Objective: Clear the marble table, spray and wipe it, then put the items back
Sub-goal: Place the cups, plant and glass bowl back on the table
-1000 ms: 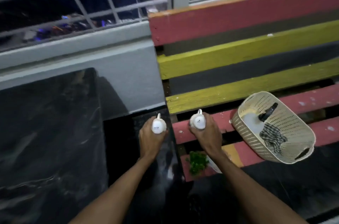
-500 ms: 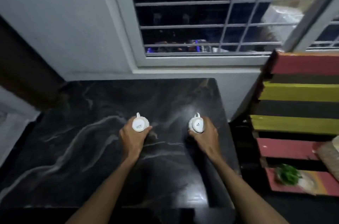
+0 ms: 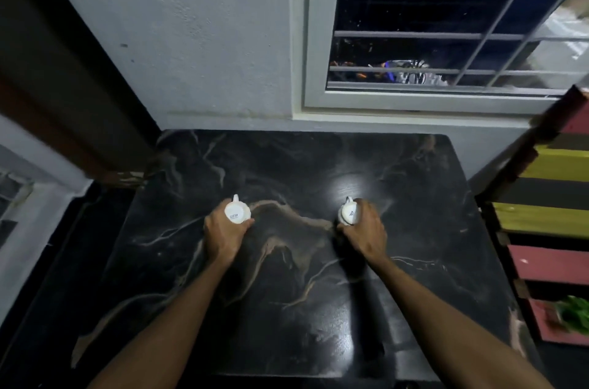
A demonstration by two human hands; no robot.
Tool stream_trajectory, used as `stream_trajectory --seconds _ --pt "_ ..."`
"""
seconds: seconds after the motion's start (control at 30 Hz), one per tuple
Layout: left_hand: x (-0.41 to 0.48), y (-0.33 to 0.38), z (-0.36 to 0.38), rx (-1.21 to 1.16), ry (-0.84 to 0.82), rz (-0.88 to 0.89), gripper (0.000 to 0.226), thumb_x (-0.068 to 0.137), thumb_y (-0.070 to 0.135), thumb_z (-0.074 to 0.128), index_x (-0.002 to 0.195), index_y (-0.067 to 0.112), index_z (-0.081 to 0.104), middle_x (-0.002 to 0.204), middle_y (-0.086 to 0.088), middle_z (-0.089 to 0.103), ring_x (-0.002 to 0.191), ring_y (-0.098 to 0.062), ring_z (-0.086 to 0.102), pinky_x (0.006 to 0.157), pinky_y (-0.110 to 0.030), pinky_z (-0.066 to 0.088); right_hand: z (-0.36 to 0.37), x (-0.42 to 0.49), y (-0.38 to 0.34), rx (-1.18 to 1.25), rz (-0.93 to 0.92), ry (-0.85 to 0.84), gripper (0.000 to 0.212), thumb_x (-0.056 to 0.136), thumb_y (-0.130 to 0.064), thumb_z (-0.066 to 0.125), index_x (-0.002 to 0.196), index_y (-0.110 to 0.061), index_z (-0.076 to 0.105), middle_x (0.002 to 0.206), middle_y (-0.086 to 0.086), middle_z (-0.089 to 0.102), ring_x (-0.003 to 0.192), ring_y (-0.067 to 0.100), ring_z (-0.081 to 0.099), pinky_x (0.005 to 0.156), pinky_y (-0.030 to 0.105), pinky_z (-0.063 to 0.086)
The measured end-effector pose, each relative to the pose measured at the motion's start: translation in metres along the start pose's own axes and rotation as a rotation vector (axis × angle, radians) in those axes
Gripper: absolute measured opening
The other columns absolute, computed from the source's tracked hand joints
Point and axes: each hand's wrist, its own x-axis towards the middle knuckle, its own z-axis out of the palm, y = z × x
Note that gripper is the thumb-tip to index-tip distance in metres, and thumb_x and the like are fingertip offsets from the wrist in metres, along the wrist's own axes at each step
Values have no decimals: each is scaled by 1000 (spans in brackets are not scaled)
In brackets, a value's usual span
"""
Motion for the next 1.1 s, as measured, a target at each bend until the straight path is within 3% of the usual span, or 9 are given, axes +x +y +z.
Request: stream_trajectory --seconds 0.1,0.2,0.43,0.53,0.6,0.73,0.9,1.0,1.1 --pt "6 -9 4 -19 -29 -1 52 61 23 95 106 19 70 96 -6 75 93 -32 68 80 -39 54 1 11 0 8 13 24 54 66 -42 72 112 -35 45 107 -10 50 102 24 59 76 34 41" --pt "11 -10 7 -48 -38 11 49 61 20 94 103 19 69 94 -6 74 92 -33 68 83 -43 54 1 19 2 51 36 81 48 66 -41 72 102 -39 42 101 -13 50 98 22 58 74 35 40" --pt "16 -5 10 -82 -77 3 60 57 20 96 111 22 70 102 -2 75 99 -29 68 83 -33 48 3 23 6 94 93 112 51 68 -46 74 108 -38 43 109 -10 58 103 24 62 78 35 41" --pt "16 -3 9 -84 -107 -8 74 57 20 97 124 18 67 114 -5 74 111 -29 67 96 -40 51 1 22 12 115 105 74 70 63 -43 79 121 -39 40 119 -7 61 111 26 62 82 38 45" --pt "13 0 6 -81 -152 -27 94 58 20 98 142 14 55 132 -9 67 126 -29 60 107 -41 46 -6 21 14 124 109 24 91 59 -46 84 136 -34 36 132 -4 58 122 26 58 96 44 48" --pt "-8 12 0 -83 -166 9 111 66 25 95 157 13 33 157 -12 42 144 -31 43 117 -44 35 -30 5 21 171 55 -33 119 55 -59 89 151 -26 26 154 2 38 141 25 42 112 51 41" --pt "-59 58 17 9 -47 216 96 79 31 86 157 20 30 168 -4 17 153 -28 25 123 -46 27 -77 -34 51 205 -35 91 98 71 -69 72 149 -28 31 152 -3 33 140 18 38 111 41 41" --pt "-106 109 55 -19 -30 435 84 81 24 83 152 14 39 167 -7 20 154 -28 24 125 -46 26 -119 -50 92 218 -35 184 79 83 -62 66 147 -25 37 151 -2 35 138 18 39 112 36 40" --pt "-165 175 115 -62 -147 578 68 82 14 82 143 7 52 163 -14 29 150 -33 33 123 -51 31 -172 -58 152 211 29 279 65 89 -48 66 143 -19 44 146 2 42 135 21 44 111 34 38"
